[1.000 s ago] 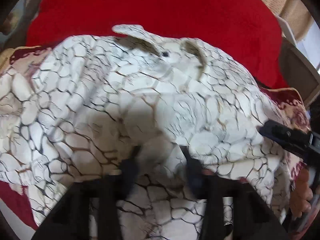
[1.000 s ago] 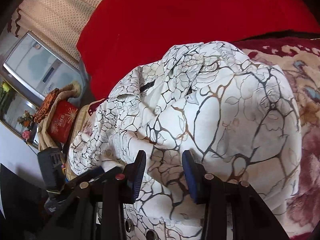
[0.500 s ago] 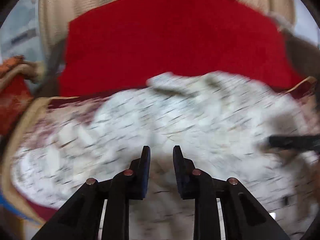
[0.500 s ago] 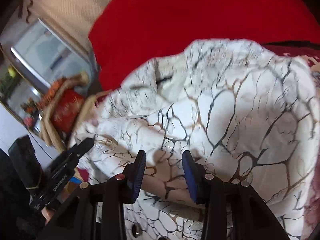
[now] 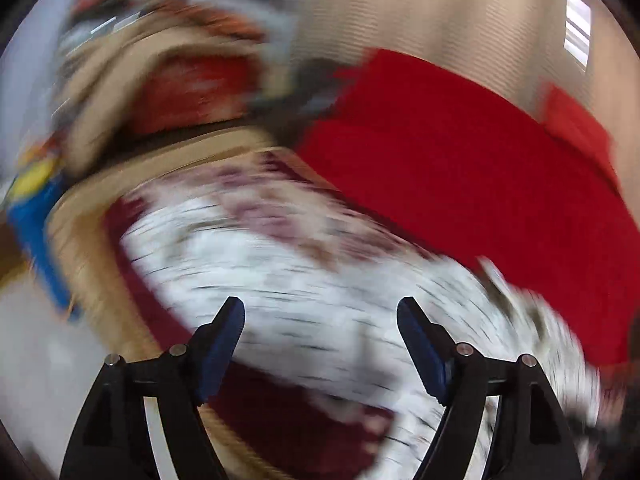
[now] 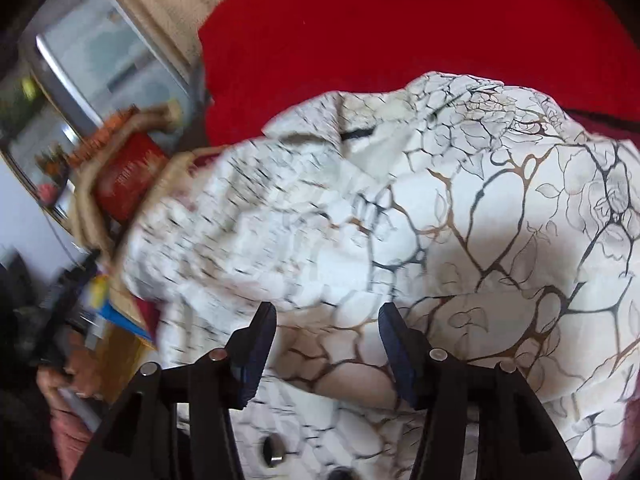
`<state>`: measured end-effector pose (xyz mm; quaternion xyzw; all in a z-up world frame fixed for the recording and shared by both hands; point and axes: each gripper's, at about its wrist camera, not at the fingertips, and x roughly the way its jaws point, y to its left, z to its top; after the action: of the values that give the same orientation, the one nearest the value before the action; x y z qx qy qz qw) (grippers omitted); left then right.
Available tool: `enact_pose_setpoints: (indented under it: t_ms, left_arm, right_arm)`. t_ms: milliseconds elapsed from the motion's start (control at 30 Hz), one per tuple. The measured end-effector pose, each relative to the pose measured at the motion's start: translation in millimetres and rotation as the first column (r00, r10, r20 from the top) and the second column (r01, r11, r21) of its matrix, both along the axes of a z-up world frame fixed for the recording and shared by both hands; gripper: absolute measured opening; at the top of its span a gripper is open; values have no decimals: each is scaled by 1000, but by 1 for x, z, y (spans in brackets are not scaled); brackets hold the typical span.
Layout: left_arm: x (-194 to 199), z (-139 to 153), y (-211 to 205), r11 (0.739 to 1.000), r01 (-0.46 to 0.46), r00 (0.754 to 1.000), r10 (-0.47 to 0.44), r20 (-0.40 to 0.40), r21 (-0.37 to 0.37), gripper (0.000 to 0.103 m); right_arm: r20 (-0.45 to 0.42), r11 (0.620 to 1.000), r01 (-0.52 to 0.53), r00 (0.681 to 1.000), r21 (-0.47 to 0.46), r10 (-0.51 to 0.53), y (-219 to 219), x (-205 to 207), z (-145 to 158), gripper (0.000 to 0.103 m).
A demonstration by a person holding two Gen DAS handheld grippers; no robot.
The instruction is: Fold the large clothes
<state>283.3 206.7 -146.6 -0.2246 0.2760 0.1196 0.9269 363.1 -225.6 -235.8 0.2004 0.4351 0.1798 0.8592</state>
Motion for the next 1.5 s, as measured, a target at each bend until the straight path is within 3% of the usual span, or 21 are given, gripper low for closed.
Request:
enact_pose_setpoints:
  t_ms: [100,200,267,367,467,600,700,733,800,900,1000,1100,1233,1367,1433,1500]
  left_arm:
    - [1,-24,53,974,-173,984,165,-69,-148,82]
    - [11,-59,93,907,-263,961,217,-172,-329,82]
    - [20,-76,111,870,-328,940,259,-224,-368,82]
    - [38,-88,123,868,-321,940,244,-240,-378,82]
    - [61,-93,132,895,-270,952,191,-241,-354,82]
    - [79,-103,134,902,-253,954,171,-248,-351,76]
    - [91,-98,131,937,-241,951,178,-252,-251,37]
    - [93,-95,131,945,-227,956,169,-241,-237,13]
    - [91,-85,129,947,-213,964,164,-209,-242,9]
    - [86,-49,105,975,-171,981,156,-113,-139,7]
    - [76,-5,58,998,-61,998,61,19,-35,7]
    - [67,32,-8,993,74,991,-83,102,90,7]
    - [51,64,-107,934,295,930,-329,165,201,7]
    - [39,67,-211,806,529,810,-573,125,265,8]
    - [35,53,-263,697,663,717,-696,35,273,12]
    - [31,34,-300,594,757,629,-775,-60,273,24]
  right_arm:
    - [27,999,21,999,26,-21,-9,-3,7,58]
    - [14,998,31,999,46,-32,-14,-2,5,58]
    - [9,999,31,999,45,-31,-13,-1,4,58]
    - [15,999,19,1000,41,-19,-10,-1,5,58]
    - [20,999,5,1000,38,-6,-5,1,5,58]
    - [22,999,1,1000,36,-2,-4,1,5,58]
    - [18,1000,5,1000,31,-6,-4,3,4,58]
    - [19,1000,11,1000,27,-12,-4,3,5,58]
    - [26,1000,18,999,25,-18,-5,3,6,56]
    - [59,999,40,997,16,-41,-10,-1,11,54]
    - [83,997,68,994,30,-70,-20,-5,17,54]
    - [104,994,103,989,41,-107,-35,-10,21,54]
    - [112,986,158,980,56,-164,-57,-15,22,54]
    - [121,972,215,967,92,-225,-83,-21,27,54]
    - [122,964,238,960,118,-251,-95,-23,28,54]
    - [103,954,254,957,159,-272,-107,-24,28,56]
